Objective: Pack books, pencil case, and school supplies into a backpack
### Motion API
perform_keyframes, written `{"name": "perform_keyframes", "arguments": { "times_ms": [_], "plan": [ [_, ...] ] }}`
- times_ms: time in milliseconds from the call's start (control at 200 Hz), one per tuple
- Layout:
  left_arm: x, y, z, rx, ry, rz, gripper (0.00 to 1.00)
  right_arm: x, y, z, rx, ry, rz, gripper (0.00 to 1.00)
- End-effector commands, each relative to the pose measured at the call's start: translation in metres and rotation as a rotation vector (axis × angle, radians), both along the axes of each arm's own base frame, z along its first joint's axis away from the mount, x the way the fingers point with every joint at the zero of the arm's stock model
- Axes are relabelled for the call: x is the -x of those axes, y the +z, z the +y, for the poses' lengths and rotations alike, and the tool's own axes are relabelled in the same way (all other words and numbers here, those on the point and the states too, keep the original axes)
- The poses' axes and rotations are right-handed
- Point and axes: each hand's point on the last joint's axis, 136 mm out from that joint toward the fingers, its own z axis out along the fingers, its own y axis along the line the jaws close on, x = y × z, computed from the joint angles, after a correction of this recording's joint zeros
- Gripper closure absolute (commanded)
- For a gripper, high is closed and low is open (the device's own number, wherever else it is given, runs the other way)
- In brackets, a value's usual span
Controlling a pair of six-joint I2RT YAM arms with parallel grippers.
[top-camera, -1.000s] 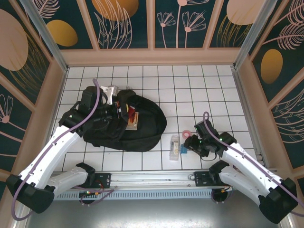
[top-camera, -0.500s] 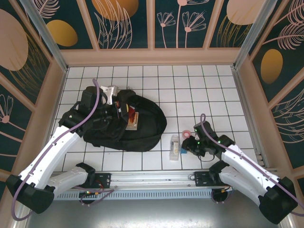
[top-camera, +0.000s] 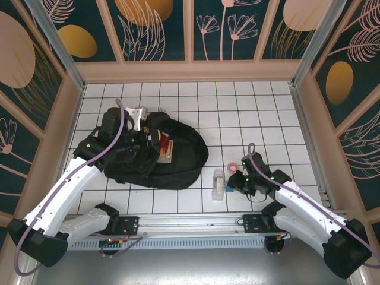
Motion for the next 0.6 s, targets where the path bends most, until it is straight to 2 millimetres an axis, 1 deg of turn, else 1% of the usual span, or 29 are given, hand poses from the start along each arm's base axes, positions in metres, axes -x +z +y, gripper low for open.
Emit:
{"name": "perform_keyframes", "arguments": {
  "times_ms": [0, 55, 125, 165, 240, 305, 350, 450, 595],
  "plan": [
    [0.000, 0.025, -0.008, 0.066, -0.027, -0.067, 1.00, -0.003, -0.006, -0.002, 0.014, 0.007, -0.019, 0.77],
    [-0.001, 0.025, -0.008, 0.067, -0.028, -0.066, 1.00, -0.004, -0.008, -0.002, 0.020, 0.006, -0.018, 0.79],
    [-0.001, 0.027, -0.009, 0.071, -0.030, -0.067, 1.00, -0.003, -0.009, -0.002, 0.024, 0.008, -0.015, 0.85],
    [-0.001, 0.027, -0.010, 0.073, -0.032, -0.066, 1.00, -0.003, -0.009, -0.003, 0.027, 0.009, -0.015, 0.87],
    [-0.002, 0.028, -0.010, 0.076, -0.033, -0.069, 1.00, -0.004, -0.008, -0.003, 0.030, 0.011, -0.017, 0.94],
    [-0.003, 0.026, -0.011, 0.074, -0.032, -0.066, 1.00, -0.004, -0.006, -0.004, 0.037, 0.013, -0.018, 0.94],
    [-0.003, 0.026, -0.011, 0.074, -0.032, -0.067, 1.00, -0.003, -0.004, -0.004, 0.039, 0.018, -0.019, 0.97],
    [-0.003, 0.026, -0.012, 0.074, -0.035, -0.066, 1.00, -0.003, 0.001, -0.007, 0.055, 0.019, -0.023, 0.98],
    [-0.003, 0.029, -0.010, 0.071, -0.031, -0.074, 1.00, -0.005, 0.013, -0.010, 0.070, 0.013, -0.032, 1.00]
  ]
}}
